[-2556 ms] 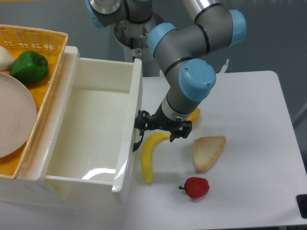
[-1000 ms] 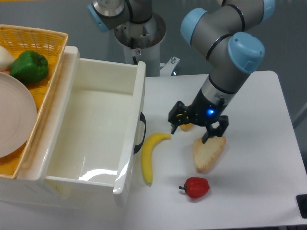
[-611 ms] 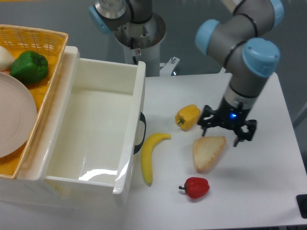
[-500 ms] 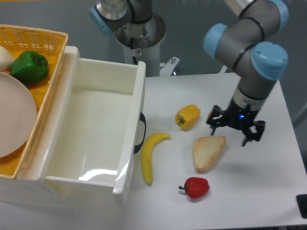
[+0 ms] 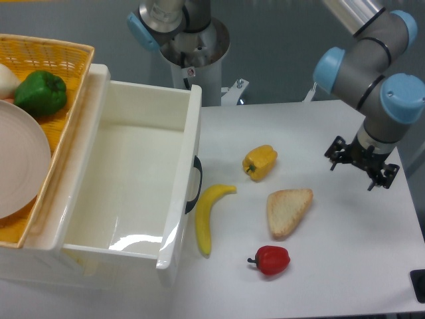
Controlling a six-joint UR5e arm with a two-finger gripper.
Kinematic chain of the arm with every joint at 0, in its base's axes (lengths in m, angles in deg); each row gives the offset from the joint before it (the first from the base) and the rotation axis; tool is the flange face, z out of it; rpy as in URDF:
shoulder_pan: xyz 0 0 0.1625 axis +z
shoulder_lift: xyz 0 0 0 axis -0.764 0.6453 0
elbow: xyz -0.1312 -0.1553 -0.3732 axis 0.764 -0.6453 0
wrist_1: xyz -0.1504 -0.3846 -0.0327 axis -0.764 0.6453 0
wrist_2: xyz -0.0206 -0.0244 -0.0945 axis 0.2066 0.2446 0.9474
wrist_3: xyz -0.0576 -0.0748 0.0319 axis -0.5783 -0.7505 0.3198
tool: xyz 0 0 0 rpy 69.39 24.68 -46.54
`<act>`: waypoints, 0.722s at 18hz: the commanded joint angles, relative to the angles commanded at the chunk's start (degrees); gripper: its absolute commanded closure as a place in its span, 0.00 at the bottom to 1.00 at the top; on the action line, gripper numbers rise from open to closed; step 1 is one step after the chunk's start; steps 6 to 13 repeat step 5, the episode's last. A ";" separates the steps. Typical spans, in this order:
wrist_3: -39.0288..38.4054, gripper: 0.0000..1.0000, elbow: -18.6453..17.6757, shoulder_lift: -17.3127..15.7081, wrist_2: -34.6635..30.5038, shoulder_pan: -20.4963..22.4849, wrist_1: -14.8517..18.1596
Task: Slide the top white drawer open
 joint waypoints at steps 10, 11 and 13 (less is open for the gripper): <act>0.11 0.00 0.62 1.50 0.09 0.26 -0.09; 0.11 0.00 0.62 1.50 0.09 0.26 -0.09; 0.11 0.00 0.62 1.50 0.09 0.26 -0.09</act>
